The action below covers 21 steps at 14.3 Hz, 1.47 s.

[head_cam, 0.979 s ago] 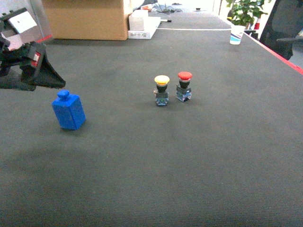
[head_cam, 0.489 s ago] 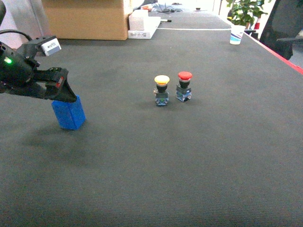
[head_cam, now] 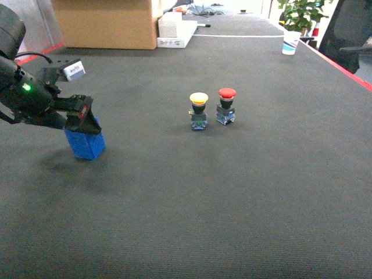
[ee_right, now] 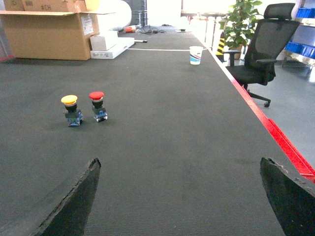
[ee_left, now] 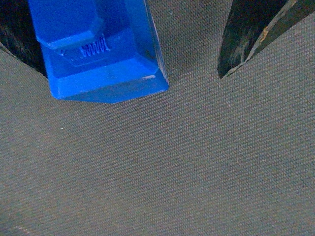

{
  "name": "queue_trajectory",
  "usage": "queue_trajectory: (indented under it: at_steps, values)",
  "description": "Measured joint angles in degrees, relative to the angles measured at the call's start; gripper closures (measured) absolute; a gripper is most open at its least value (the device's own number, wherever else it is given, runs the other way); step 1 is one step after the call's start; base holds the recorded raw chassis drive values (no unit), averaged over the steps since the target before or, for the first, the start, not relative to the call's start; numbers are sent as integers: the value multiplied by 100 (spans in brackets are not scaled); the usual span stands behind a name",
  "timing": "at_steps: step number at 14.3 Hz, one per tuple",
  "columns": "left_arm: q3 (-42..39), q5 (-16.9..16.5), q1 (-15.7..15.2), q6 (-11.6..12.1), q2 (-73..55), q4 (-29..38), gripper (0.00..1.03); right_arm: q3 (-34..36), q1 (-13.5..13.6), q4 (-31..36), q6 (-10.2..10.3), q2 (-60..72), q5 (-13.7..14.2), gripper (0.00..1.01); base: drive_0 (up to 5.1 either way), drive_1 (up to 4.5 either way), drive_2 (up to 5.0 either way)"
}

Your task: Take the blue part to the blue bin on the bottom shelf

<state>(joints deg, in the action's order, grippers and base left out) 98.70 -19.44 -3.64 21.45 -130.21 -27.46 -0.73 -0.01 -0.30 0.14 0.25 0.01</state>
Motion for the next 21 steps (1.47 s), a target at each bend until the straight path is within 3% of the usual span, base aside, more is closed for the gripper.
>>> queue_trajectory:
  at_steps: [5,8,11,13,14,18,19,21]
  values:
    - [7,267,33,52,-101,264,6,0,0,0,0,0,-2,3,0,0,0]
    - [-608,428,162,87,236,494,32,0,0,0,0,0,0,3,0,0,0]
    - [-634,424,179,87,247,597,54,0,0,-2,0,0,0,3,0,0,0]
    - [-634,352,-39,-46,509,748,58,0,0,-2,0,0,0,3,0,0,0]
    - [-831,184,-271,-155,1547,1311,58,0,0,0,0,0,0,3,0,0,0]
    - [-2776,444,-129,-151,3930,2649,58,0,0,0,0,0,-2,3,0,0,0]
    - [-3375,645,-13,-229,4588,3176,58,0,0,-2,0,0,0,3,0,0,0]
    - [-4931,1113,227,-660,6238,4221,58,0,0,0,0,0,0,3,0,0,0]
